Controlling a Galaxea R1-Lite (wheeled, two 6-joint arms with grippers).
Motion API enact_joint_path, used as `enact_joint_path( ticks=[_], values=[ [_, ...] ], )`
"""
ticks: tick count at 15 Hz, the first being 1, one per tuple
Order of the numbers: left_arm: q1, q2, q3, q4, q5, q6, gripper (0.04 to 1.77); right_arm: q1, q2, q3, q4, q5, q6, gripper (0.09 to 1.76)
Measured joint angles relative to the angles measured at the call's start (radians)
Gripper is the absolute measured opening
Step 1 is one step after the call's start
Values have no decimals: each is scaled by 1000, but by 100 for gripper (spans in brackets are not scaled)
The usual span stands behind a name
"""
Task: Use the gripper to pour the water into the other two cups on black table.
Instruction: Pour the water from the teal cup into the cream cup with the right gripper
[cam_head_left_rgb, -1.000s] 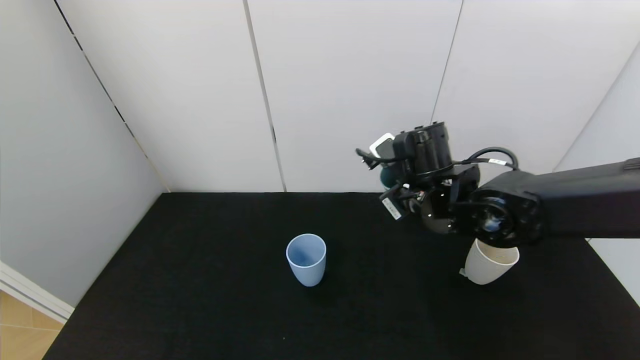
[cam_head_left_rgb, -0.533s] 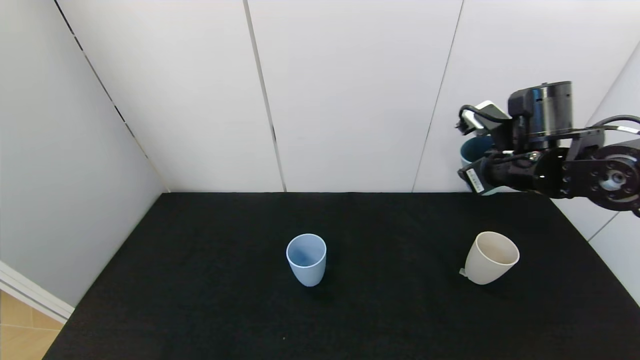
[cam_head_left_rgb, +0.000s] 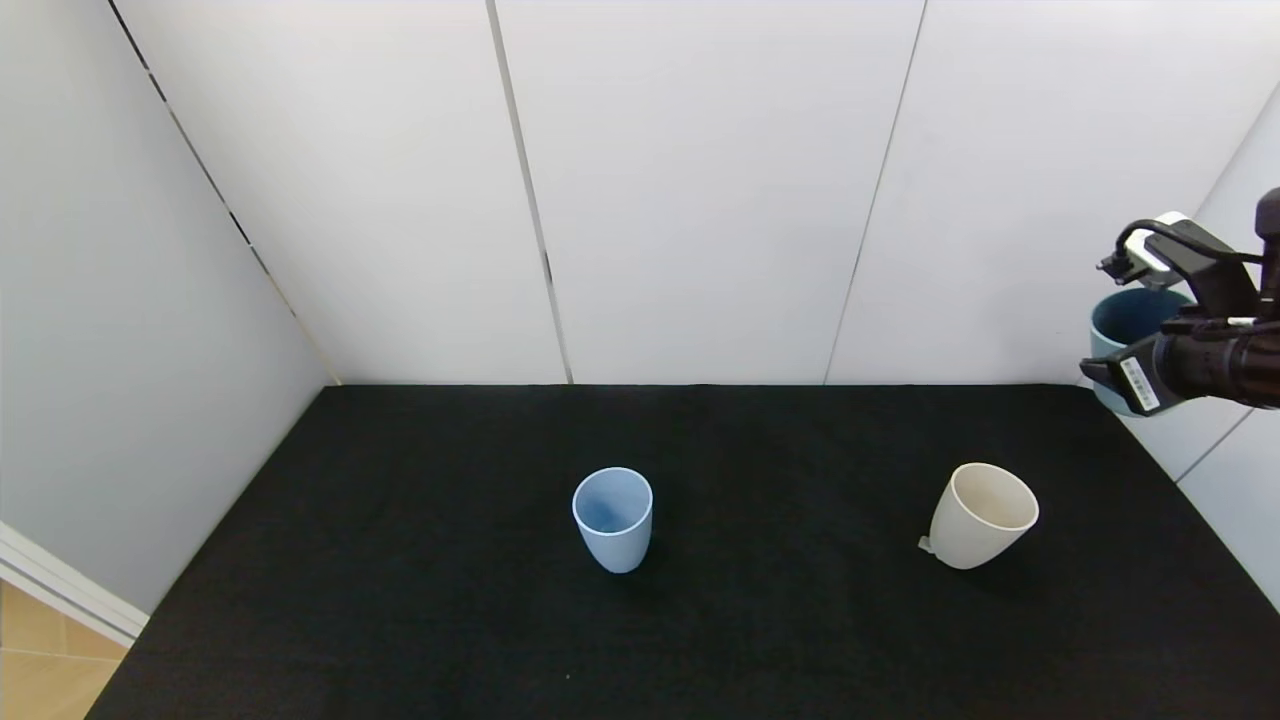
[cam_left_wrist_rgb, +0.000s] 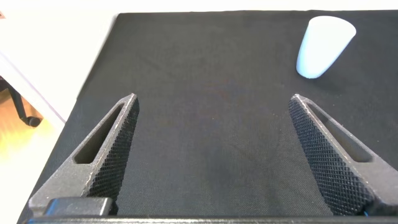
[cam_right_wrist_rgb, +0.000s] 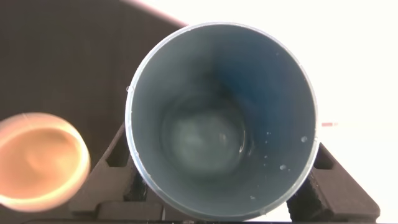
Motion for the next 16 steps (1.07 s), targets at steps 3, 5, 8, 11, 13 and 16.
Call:
enact_joint_path(
  ticks=[3,5,8,11,13,16],
  values=[
    [0,0,0,0,0,0,172,-37,-43,141,-117,31,-85,120],
    [0,0,0,0,0,0,172,-45,-61,247,-186,37,-176,120],
    [0,0,0,0,0,0,172,-38,-76,384,-299,42,-309,120],
    [0,0,0,0,0,0,172,-25,-77,429,-312,44,-409,120],
    [0,0,0,0,0,0,172,-20,-71,439,-314,44,-477,120],
    [0,0,0,0,0,0,172,4,-54,446,-316,40,-554,120]
  ],
)
